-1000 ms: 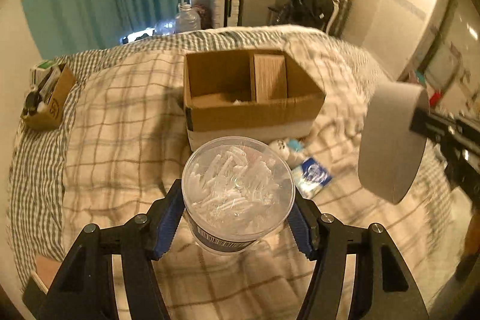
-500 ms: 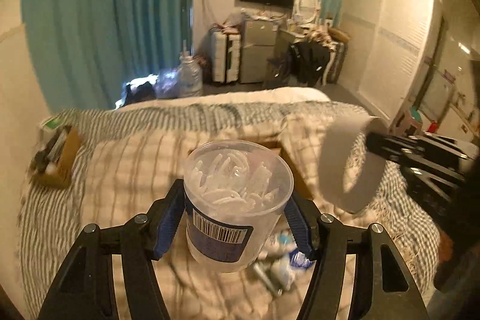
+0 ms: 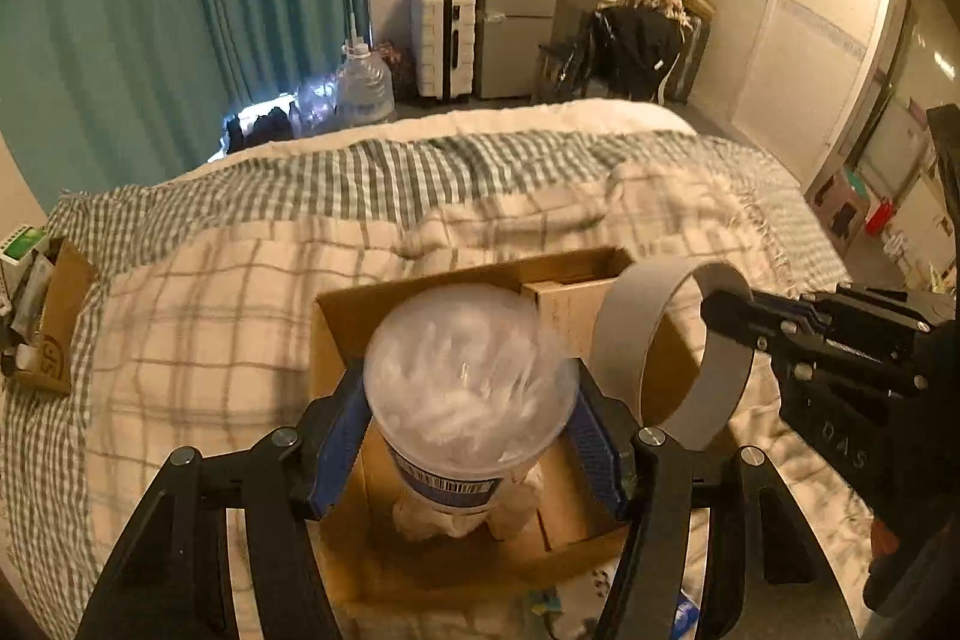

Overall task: Organize objects
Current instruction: 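Lower tub and tape roll into the cardboard box and open both grippers, then grasp the blue tissue pack with the right gripper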

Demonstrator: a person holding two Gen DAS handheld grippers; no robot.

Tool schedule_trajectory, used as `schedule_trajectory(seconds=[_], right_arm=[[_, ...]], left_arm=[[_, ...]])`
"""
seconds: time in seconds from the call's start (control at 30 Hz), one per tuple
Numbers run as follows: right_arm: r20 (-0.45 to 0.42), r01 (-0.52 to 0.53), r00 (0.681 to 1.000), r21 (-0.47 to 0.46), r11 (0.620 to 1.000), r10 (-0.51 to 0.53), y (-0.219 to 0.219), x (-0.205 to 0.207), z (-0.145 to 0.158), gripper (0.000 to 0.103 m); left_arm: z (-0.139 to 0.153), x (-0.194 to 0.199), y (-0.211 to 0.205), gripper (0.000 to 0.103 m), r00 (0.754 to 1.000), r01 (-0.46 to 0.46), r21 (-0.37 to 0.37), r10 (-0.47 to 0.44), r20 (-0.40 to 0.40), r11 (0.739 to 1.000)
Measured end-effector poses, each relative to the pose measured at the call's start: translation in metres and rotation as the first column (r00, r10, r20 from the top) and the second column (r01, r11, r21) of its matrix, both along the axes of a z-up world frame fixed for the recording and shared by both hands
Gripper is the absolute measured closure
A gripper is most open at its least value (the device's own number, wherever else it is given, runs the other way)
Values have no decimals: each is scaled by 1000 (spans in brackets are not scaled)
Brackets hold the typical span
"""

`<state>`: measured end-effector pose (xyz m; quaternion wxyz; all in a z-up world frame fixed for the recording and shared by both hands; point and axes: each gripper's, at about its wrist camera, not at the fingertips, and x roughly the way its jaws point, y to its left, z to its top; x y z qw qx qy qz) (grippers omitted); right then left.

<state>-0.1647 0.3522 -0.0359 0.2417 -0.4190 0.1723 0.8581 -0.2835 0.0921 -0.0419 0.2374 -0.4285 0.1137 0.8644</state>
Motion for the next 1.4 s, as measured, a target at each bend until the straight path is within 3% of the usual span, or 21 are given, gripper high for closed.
schedule_trajectory(seconds=[0.17,0.23,0.3,0.37,0.47,0.6,0.8,0.93,1.07,1.23,1.4], right_arm=[[-2,13,1000,-35,999,-13,1,8,-17,97],[-19,21,1000,-50,999,-22,0,13,-13,89],[-41,40,998,-57,998,-42,-1,23,-4,50],[-67,64,996,-41,997,-67,-7,33,11,38],[-79,72,994,-6,997,-72,-20,51,37,36],[-106,79,992,67,995,-71,-46,82,72,21],[-104,58,994,161,985,-42,-97,126,92,11],[-68,38,997,180,983,-26,-124,138,69,6],[-20,6,1000,111,994,-4,-139,137,24,6],[52,-23,998,43,999,21,-149,122,-31,6],[128,-40,991,-23,999,43,-149,101,-78,6]], left_arm=[[-10,1,-2,38,1000,11,-30,-12,-5,999],[-6,5,-4,33,1000,7,-39,-7,-11,999],[4,12,-9,22,1000,-7,-43,6,-31,999],[17,25,-20,17,998,-29,-34,27,-61,999],[33,45,-37,9,995,-53,-28,50,-89,998],[54,79,-62,0,987,-95,-17,92,-129,995],[56,133,-98,0,973,-169,10,168,-155,986],[37,158,-118,0,969,-204,46,208,-134,978],[11,178,-133,0,963,-242,86,250,-100,966],[-9,189,-134,0,950,-284,73,291,-110,956],[-35,185,-132,0,949,-308,28,309,-59,951]])
